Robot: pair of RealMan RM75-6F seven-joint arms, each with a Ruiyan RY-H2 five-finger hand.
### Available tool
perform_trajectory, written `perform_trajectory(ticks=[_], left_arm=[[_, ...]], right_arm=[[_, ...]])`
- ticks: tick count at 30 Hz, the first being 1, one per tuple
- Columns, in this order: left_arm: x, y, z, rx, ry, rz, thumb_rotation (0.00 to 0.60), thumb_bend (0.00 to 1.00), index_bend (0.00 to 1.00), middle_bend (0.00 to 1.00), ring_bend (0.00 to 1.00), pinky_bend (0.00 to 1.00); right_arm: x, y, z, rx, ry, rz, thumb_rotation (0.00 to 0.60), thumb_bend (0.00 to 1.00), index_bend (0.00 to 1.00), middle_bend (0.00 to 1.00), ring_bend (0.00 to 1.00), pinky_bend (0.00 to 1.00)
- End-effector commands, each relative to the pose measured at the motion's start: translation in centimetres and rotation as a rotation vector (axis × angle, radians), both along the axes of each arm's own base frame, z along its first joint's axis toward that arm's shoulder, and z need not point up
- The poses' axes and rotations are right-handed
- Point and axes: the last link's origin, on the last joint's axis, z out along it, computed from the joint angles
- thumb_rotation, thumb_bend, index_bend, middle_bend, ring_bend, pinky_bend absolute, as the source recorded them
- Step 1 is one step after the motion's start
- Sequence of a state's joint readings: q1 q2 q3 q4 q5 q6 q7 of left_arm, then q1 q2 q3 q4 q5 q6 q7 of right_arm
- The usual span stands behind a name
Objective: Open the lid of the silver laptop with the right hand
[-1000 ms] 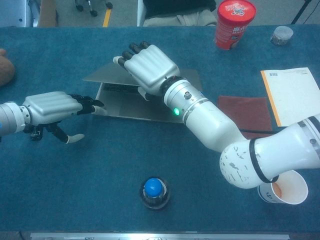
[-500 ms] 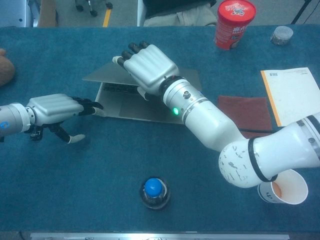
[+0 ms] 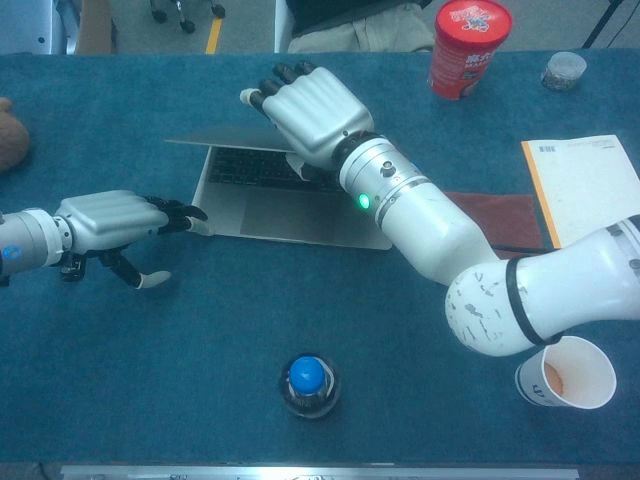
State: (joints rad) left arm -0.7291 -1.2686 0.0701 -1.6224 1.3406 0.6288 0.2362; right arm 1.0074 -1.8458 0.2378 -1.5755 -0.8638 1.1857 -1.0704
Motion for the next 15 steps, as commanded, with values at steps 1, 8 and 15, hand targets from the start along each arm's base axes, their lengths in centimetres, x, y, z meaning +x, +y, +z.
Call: perform_trajectory(ticks=[1,8,15], left_arm=[[0.0,0.0,0.0,0.0,0.001,0.0,0.394,0.4,0.08,0.02,0.0,0.04],[-0.1,0.0,0.0,0.003,0.001,0.003,0.395,0.4,0.08,0.02,0.0,0.04],[-0.3,0.1,0.2,0.008,0.003,0.007,0.393,0.4,0.08,0.02,0.0,0.04]], right_arm=[[-0.2,-0.4,0.3,-0.011,-0.001,-0.009,0.6,0.39,0.12,0.15,0.0,0.11],[-0.6,-1.7,1.2,-0.049,-0.012,-0.037,0.6,0.39,0.12,0.15,0.0,0.11],[-0.9,-3.5,2.5,-0.102,-0.026,-0.069,0.6,0.39,0.12,0.15,0.0,0.11]])
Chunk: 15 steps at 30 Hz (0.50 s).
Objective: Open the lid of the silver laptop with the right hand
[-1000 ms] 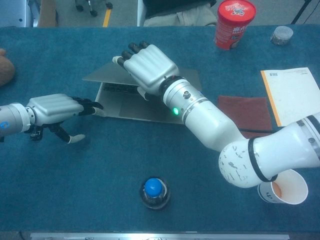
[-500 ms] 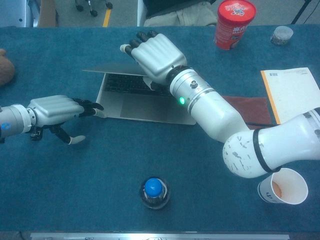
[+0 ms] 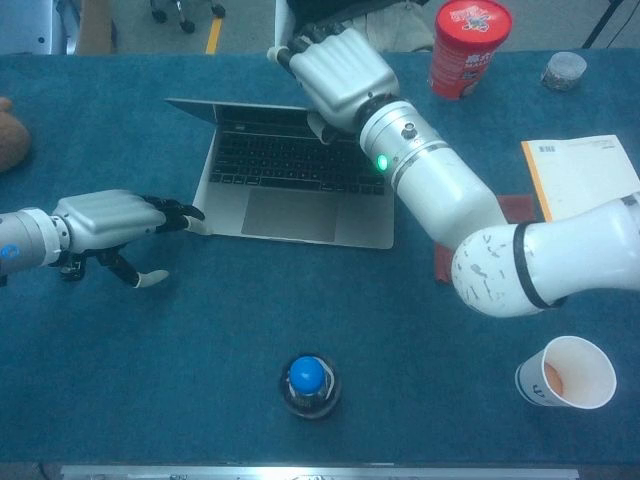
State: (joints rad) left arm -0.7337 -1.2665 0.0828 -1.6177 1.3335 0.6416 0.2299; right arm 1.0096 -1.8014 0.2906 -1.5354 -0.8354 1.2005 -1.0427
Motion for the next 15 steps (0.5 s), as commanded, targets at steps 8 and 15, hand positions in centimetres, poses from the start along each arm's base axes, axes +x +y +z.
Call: perform_trajectory(ticks=[8,15], left_arm=[[-0.1,0.0,0.1,0.005,-0.002,0.003,0.397,0.4,0.08,0.02,0.0,0.04],[-0.2,0.0,0.1,0.008,-0.003,0.004,0.396,0.4,0.08,0.02,0.0,0.04]], right_arm=[[-0.9,-3.0,2.1,-0.087,-0.017,-0.061,0.6,0.39,0.12,0.15,0.0,0.11],[-1.8,-5.0,3.3,-0.141,-0.013,-0.107,0.6,0.39,0.12,0.15,0.0,0.11]])
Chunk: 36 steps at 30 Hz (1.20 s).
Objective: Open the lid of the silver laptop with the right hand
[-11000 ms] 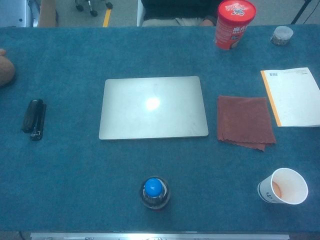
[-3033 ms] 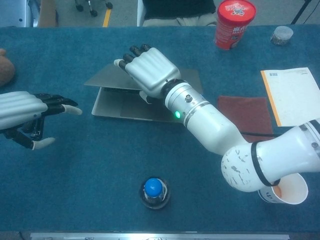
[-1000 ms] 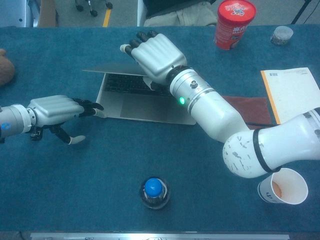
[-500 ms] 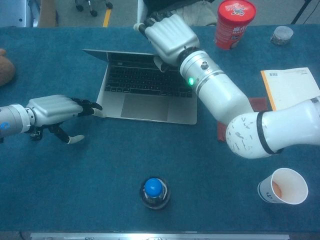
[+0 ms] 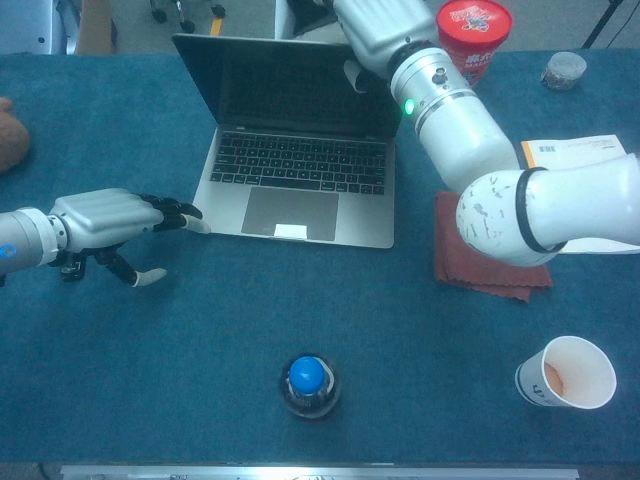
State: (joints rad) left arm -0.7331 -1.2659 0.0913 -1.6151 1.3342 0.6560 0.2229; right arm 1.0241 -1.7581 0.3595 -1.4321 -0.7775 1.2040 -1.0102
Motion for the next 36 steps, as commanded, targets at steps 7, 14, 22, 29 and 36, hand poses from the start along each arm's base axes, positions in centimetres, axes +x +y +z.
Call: perform_trajectory(ticks=[7,14,22,29,36], left_arm=[[-0.1,0.0,0.0,0.003,0.0,0.004,0.396,0.4,0.08,0.02,0.0,0.04],[-0.1,0.0,0.0,0.005,0.0,0.006,0.395,0.4,0.08,0.02,0.0,0.04],[-0.2,0.0,0.0,0.007,0.001,0.008,0.396,0.4,0.08,0.02,0.0,0.04],[-0.2,-0.1,0.0,0.008,0.006,0.007,0.398,0.4,0.08,0.02,0.0,0.04],[-0.1,0.1,0.3,0.018,0.0,0.009,0.395,0.4,0.08,0.02,0.0,0.04]], right_arm=[[-1.0,-2.1,1.2,-0.054,-0.006,-0.049,0.6,0.39,0.12,0.15,0.0,0.11],[-1.8,-3.4,2.1,-0.094,-0.002,-0.077,0.6,0.39,0.12,0.15,0.0,0.11],[-2.9,-4.7,3.0,-0.132,0.009,-0.117,0.6,0.39,0.12,0.15,0.0,0.11],[-3.9,-5.6,3.4,-0.153,0.013,-0.16,0.6,0.39,0.12,0.15,0.0,0.11],[-3.3,-4.9,3.9,-0.135,-0.029,-0.126,0.6,0.39,0.12,0.15,0.0,0.11]])
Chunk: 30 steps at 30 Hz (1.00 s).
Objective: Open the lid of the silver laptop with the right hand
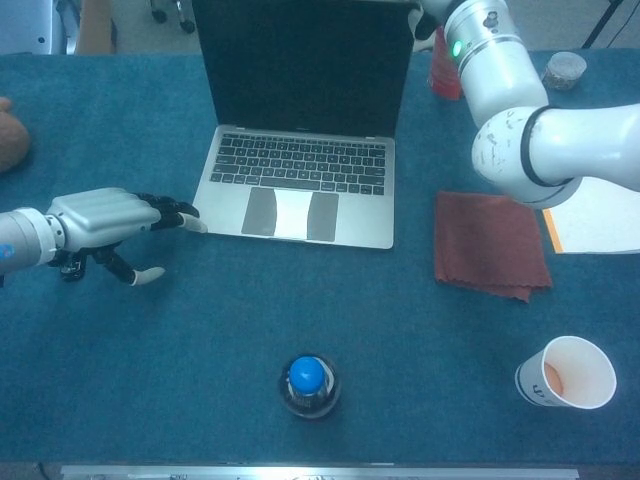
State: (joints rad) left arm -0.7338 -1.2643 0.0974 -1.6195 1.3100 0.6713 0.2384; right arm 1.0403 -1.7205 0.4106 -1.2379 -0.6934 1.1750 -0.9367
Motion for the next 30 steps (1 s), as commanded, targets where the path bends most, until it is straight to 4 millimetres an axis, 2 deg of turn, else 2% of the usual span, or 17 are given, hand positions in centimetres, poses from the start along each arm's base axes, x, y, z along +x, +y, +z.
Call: perform_trajectory(ticks=[1,12,17,20,30], left_arm=[[0.1,0.0,0.2,0.006,-0.005,0.001,0.395,0.4,0.08,0.02,0.0,0.04],[0.2,0.0,1.5,0.061,-0.041,0.025,0.414,0.4,0.08,0.02,0.0,0.04],[-0.2,0.0,2.8,0.116,-0.061,0.04,0.543,0.4,0.08,0.02,0.0,0.04],[-0.8,0.0,3.8,0.163,-0.073,0.064,0.6,0.4,0.08,0.02,0.0,0.04],[-3.4,-0.4,8.2,0.357,-0.142,0.152,0.6,0.4,0.08,0.03,0.0,0.04]], right_arm=[[0.4,0.6,0.4,0.012,-0.027,0.024,0.6,0.39,0.12,0.15,0.0,0.11],[0.7,3.1,2.1,0.043,-0.084,0.089,0.6,0.39,0.12,0.15,0.0,0.11],[0.3,4.1,3.3,0.043,-0.097,0.095,0.6,0.39,0.12,0.15,0.0,0.11],[-0.4,5.0,4.2,0.041,-0.102,0.095,0.6,0.39,0.12,0.15,0.0,0.11],[-5.0,9.2,7.5,0.008,-0.131,0.045,0.6,0.39,0.12,0.16,0.0,0.11]])
